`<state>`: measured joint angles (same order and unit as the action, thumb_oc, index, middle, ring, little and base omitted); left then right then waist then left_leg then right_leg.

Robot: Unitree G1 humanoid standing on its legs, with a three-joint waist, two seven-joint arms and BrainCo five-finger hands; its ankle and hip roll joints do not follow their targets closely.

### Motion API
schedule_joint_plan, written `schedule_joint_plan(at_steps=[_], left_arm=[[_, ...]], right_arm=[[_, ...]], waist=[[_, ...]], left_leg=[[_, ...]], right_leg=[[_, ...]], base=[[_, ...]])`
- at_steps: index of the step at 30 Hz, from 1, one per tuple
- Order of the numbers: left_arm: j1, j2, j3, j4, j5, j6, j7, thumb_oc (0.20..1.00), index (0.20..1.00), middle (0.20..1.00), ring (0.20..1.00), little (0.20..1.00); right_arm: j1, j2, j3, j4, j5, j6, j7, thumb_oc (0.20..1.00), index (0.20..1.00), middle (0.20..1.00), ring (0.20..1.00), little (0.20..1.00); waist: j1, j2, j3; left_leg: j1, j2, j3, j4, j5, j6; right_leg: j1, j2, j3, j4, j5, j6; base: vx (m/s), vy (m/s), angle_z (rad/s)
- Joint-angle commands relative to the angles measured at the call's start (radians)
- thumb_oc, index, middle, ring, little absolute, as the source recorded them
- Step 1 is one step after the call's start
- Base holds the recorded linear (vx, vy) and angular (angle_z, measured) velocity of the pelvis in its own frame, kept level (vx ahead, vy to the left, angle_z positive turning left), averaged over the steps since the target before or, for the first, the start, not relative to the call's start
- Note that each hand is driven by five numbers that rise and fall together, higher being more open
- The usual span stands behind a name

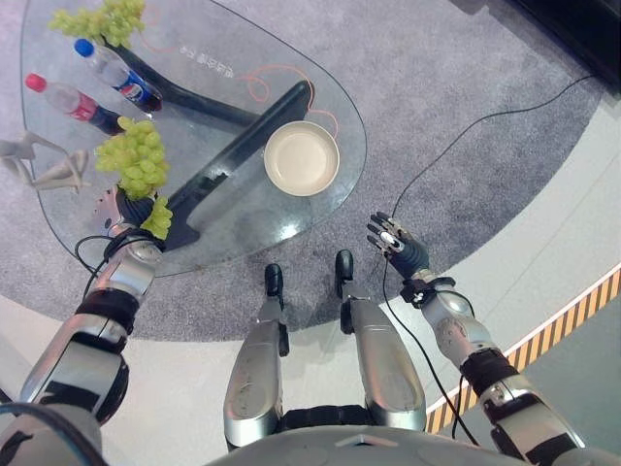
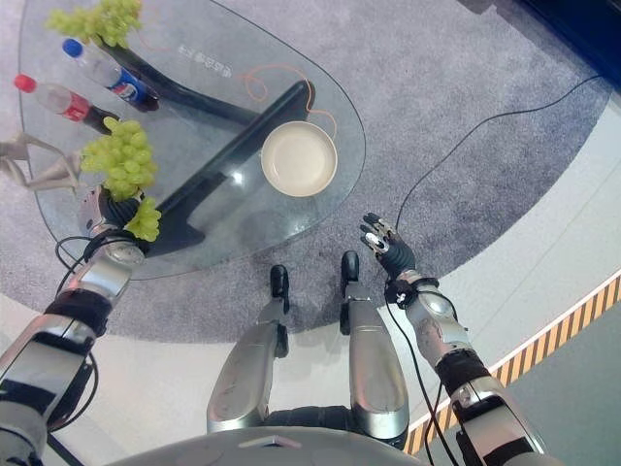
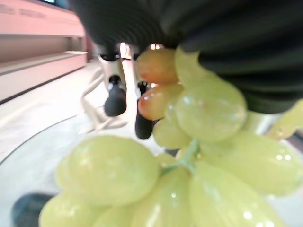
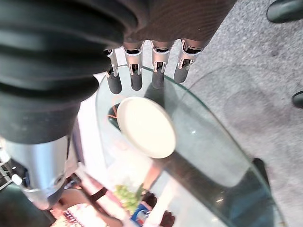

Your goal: Pick up fruits into the plate

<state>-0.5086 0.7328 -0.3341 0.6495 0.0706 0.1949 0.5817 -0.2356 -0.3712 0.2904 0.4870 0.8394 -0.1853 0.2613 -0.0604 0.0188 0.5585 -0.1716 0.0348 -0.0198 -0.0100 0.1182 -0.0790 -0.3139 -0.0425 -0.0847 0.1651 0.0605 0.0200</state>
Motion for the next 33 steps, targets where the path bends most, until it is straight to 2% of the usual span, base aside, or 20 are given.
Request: schedule_joint_plan(at_steps=[1, 4, 5, 9, 13, 14, 17, 19, 23, 26, 31, 33], left_arm=[[0.067, 0.046, 0.056, -0.118, 0.100, -0.052, -0.014, 0.200, 0.200, 0.200, 0.200, 0.200], [0.088, 0.058, 0.071, -0.178, 0.147, -0.070, -0.052, 0.200, 0.200, 0.200, 0.200, 0.200], [0.109, 0.061, 0.076, -0.230, 0.200, -0.091, -0.083, 0.200, 0.200, 0.200, 0.200, 0.200], [0.149, 0.056, 0.075, -0.333, 0.305, -0.105, -0.161, 0.200, 0.200, 0.200, 0.200, 0.200], [0.197, 0.039, 0.057, -0.452, 0.433, -0.133, -0.253, 0.200, 0.200, 0.200, 0.200, 0.200], [0.204, 0.034, 0.044, -0.478, 0.482, -0.160, -0.275, 0.200, 0.200, 0.200, 0.200, 0.200], [0.197, 0.026, 0.000, -0.540, 0.580, -0.182, -0.342, 0.200, 0.200, 0.200, 0.200, 0.200], [0.192, 0.025, -0.020, -0.552, 0.607, -0.194, -0.367, 0.200, 0.200, 0.200, 0.200, 0.200], [0.170, 0.035, -0.080, -0.586, 0.675, -0.243, -0.429, 0.200, 0.200, 0.200, 0.200, 0.200], [0.156, 0.047, -0.107, -0.614, 0.705, -0.276, -0.478, 0.200, 0.200, 0.200, 0.200, 0.200], [0.146, 0.068, -0.137, -0.658, 0.754, -0.323, -0.518, 0.200, 0.200, 0.200, 0.200, 0.200], [0.135, 0.083, -0.152, -0.695, 0.774, -0.334, -0.551, 0.200, 0.200, 0.200, 0.200, 0.200]], right_arm=[[0.108, -0.016, -0.042, -0.121, 0.014, 0.001, 0.067, 1.000, 1.000, 1.000, 1.000, 1.000], [0.120, -0.010, -0.057, -0.143, 0.029, 0.030, 0.092, 1.000, 1.000, 1.000, 1.000, 1.000], [0.135, 0.006, -0.065, -0.163, 0.046, 0.063, 0.107, 1.000, 1.000, 1.000, 1.000, 1.000], [0.166, 0.034, -0.068, -0.193, 0.075, 0.133, 0.124, 1.000, 1.000, 1.000, 1.000, 1.000], [0.201, 0.073, -0.076, -0.228, 0.180, 0.282, 0.133, 1.000, 1.000, 1.000, 1.000, 1.000], [0.210, 0.089, -0.075, -0.240, 0.239, 0.343, 0.144, 1.000, 1.000, 1.000, 1.000, 1.000], [0.222, 0.128, -0.059, -0.265, 0.377, 0.443, 0.150, 1.000, 1.000, 1.000, 1.000, 1.000], [0.228, 0.143, -0.049, -0.271, 0.423, 0.477, 0.155, 1.000, 1.000, 1.000, 1.000, 1.000], [0.244, 0.173, -0.016, -0.319, 0.590, 0.592, 0.138, 1.000, 1.000, 1.000, 1.000, 1.000], [0.250, 0.186, 0.007, -0.373, 0.714, 0.644, 0.112, 1.000, 1.000, 1.000, 1.000, 1.000], [0.250, 0.186, 0.039, -0.460, 0.842, 0.672, 0.056, 1.000, 1.000, 1.000, 1.000, 1.000], [0.246, 0.177, 0.060, -0.499, 0.859, 0.656, 0.024, 1.000, 1.000, 1.000, 1.000, 1.000]], waist=[[0.011, 0.045, -0.142], [0.015, 0.042, -0.169], [0.023, 0.038, -0.201], [0.033, 0.022, -0.259], [0.048, 0.007, -0.333], [0.052, 0.004, -0.351], [0.059, -0.004, -0.380], [0.060, -0.005, -0.389], [0.059, -0.005, -0.417], [0.057, -0.002, -0.429], [0.054, 0.003, -0.442], [0.054, 0.005, -0.447]], left_leg=[[0.028, -0.077, 0.002, 0.065, -0.130, 0.035], [0.064, -0.078, -0.004, 0.052, -0.133, 0.037], [0.092, -0.082, -0.013, 0.043, -0.139, 0.039], [0.148, -0.081, -0.022, 0.029, -0.149, 0.043], [0.213, -0.078, -0.025, 0.014, -0.166, 0.050], [0.236, -0.078, -0.025, 0.003, -0.170, 0.053], [0.274, -0.077, -0.020, -0.013, -0.180, 0.057], [0.289, -0.077, -0.018, -0.018, -0.184, 0.059], [0.324, -0.079, -0.012, -0.025, -0.198, 0.065], [0.338, -0.080, -0.008, -0.026, -0.204, 0.068], [0.350, -0.078, 0.002, -0.030, -0.210, 0.070], [0.353, -0.077, 0.006, -0.034, -0.211, 0.070]], right_leg=[[0.095, -0.005, -0.011, 0.031, -0.133, 0.033], [0.142, -0.005, -0.017, 0.011, -0.136, 0.033], [0.180, -0.005, -0.019, -0.008, -0.138, 0.035], [0.254, -0.007, -0.026, -0.049, -0.131, 0.040], [0.332, -0.007, -0.030, -0.098, -0.120, 0.046], [0.356, -0.008, -0.032, -0.115, -0.116, 0.049], [0.398, -0.012, -0.037, -0.142, -0.109, 0.056], [0.413, -0.014, -0.039, -0.149, -0.107, 0.059], [0.445, -0.017, -0.040, -0.160, -0.107, 0.064], [0.458, -0.019, -0.039, -0.166, -0.106, 0.067], [0.470, -0.022, -0.037, -0.180, -0.101, 0.071], [0.471, -0.024, -0.035, -0.187, -0.097, 0.075]], base=[[0.15, -0.050, 0.20], [0.14, -0.038, 0.17], [0.18, -0.055, 0.12], [0.20, -0.061, 0.12], [0.19, -0.042, 0.12], [0.11, -0.018, 0.11], [0.09, -0.024, 0.08], [0.06, -0.016, 0.09], [0.04, -0.001, 0.05], [0.02, 0.004, 0.05], [0.00, 0.000, 0.00], [0.00, 0.000, 0.00]])
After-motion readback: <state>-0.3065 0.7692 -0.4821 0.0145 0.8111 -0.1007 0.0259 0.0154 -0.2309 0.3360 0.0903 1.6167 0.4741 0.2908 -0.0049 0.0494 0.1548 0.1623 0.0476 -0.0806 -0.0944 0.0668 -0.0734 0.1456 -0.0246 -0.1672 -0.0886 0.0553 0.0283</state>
